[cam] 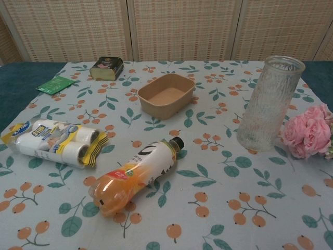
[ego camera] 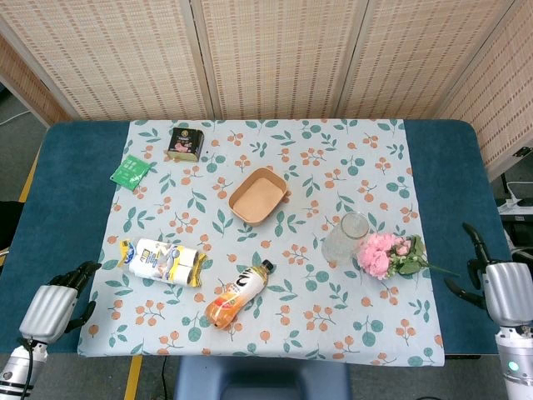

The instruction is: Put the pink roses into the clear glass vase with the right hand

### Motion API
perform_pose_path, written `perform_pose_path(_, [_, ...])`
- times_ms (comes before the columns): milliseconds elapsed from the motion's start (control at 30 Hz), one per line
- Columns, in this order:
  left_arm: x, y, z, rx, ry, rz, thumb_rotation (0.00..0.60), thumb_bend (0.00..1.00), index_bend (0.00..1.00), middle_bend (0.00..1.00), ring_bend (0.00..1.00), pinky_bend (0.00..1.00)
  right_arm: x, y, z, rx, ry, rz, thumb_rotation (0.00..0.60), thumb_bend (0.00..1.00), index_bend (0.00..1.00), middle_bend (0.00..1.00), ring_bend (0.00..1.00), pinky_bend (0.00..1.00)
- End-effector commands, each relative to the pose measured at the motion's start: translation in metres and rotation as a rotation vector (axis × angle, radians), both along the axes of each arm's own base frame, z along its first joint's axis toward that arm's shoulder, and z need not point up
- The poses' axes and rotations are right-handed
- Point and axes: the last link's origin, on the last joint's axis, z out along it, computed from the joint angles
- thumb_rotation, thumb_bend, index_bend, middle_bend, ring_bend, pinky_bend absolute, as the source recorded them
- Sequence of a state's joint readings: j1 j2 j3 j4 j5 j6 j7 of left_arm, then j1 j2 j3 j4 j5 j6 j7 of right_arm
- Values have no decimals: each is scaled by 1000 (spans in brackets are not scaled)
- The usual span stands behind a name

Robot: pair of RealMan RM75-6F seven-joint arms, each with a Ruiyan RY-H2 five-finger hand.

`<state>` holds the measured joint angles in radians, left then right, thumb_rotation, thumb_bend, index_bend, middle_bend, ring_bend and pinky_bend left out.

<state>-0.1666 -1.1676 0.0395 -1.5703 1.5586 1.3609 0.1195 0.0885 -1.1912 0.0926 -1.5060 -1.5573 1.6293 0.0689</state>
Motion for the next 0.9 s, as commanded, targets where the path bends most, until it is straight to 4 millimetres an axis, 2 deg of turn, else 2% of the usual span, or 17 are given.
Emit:
perform_pose_path(33, [0,0,0,1,1,-3,600,421,132,136,282,379,0,-1,-2,6,10,0,600,34,108,872,865,902])
perform_pose_path(333, [0,2,-2,-11,0,-6,600,422,133,136,282,379,-1,1,-3,23,41,-28,600,34,141,872,867,902])
perform_pose_path(500, [1,1,-1,-11,-4,-11,600,423,133,136,283,379,-7,-2,-6,141,121,-108,600,34,183,871,917,909])
perform_pose_path(733, [1,1,-1,-10,-6,-12,600,423,133,136,282,379,-20,-58,-29,294,45,-266,600,31,133,872,951,949])
perform_pose_path(900, [0,2,0,-5,-9,-8,600,422,133,137,283,379,-35,-87,-49,355,-1,-354,600,13,142,872,961,970])
